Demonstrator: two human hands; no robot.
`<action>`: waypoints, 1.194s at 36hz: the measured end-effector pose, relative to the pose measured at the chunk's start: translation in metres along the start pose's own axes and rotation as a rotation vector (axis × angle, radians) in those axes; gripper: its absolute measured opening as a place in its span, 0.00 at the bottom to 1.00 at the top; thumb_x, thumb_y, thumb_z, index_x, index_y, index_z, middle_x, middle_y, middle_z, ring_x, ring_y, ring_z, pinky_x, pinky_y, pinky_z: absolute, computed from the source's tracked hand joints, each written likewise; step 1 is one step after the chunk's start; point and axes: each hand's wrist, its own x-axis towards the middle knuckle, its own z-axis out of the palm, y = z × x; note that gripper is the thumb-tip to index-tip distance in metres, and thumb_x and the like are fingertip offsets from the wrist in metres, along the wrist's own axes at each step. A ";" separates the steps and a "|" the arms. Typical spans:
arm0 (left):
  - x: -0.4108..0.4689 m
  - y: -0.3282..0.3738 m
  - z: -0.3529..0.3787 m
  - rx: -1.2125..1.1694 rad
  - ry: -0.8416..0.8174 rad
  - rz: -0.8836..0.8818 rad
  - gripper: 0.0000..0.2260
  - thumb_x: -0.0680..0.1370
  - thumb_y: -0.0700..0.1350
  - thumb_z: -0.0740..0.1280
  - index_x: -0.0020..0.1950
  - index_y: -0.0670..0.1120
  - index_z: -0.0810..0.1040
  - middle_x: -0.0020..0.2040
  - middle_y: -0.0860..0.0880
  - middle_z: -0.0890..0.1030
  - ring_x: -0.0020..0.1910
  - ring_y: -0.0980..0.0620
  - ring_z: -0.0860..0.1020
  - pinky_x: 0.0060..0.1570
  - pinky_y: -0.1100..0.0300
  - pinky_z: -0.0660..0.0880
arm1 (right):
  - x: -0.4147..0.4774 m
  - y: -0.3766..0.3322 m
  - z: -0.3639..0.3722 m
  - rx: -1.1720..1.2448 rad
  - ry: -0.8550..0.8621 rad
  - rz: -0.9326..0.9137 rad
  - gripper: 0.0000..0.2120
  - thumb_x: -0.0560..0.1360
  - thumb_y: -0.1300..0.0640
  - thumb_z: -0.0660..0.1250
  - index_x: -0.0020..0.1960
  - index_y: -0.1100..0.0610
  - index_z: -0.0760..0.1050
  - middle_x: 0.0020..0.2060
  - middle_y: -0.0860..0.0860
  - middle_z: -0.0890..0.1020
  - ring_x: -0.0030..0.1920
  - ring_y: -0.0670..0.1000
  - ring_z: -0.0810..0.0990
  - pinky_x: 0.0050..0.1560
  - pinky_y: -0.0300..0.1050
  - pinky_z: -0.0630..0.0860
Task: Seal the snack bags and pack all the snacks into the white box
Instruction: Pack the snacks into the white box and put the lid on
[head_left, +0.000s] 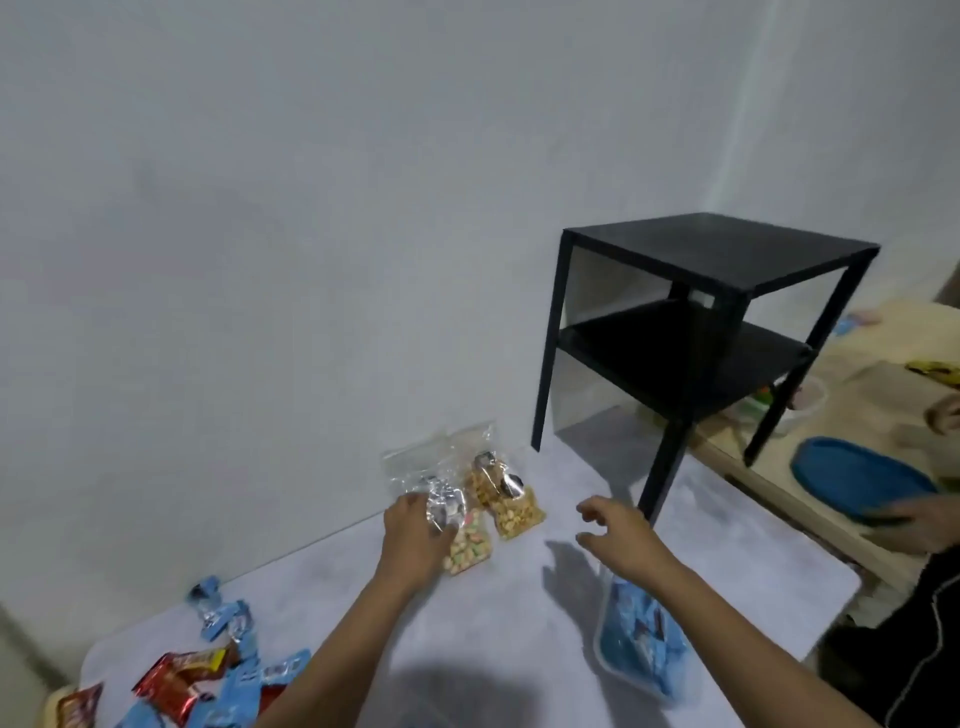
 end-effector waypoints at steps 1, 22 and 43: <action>0.007 -0.003 0.002 -0.015 0.028 -0.018 0.22 0.73 0.48 0.69 0.64 0.41 0.72 0.65 0.41 0.72 0.64 0.42 0.68 0.61 0.56 0.66 | 0.015 0.000 0.001 0.000 -0.008 -0.018 0.19 0.74 0.59 0.67 0.64 0.58 0.72 0.59 0.54 0.77 0.58 0.52 0.75 0.54 0.38 0.68; 0.094 -0.042 0.047 -0.128 0.248 -0.278 0.37 0.66 0.64 0.56 0.66 0.41 0.70 0.64 0.43 0.73 0.64 0.45 0.68 0.60 0.67 0.58 | 0.242 -0.079 0.087 -0.314 0.062 -1.026 0.20 0.61 0.67 0.67 0.52 0.58 0.78 0.47 0.54 0.81 0.45 0.56 0.79 0.35 0.45 0.78; 0.065 -0.039 0.026 -0.536 0.284 -0.250 0.09 0.73 0.38 0.70 0.37 0.52 0.79 0.36 0.53 0.80 0.36 0.59 0.75 0.41 0.70 0.71 | 0.240 -0.096 0.089 0.129 -0.222 -0.826 0.04 0.73 0.61 0.64 0.41 0.57 0.77 0.38 0.49 0.81 0.41 0.50 0.78 0.48 0.46 0.73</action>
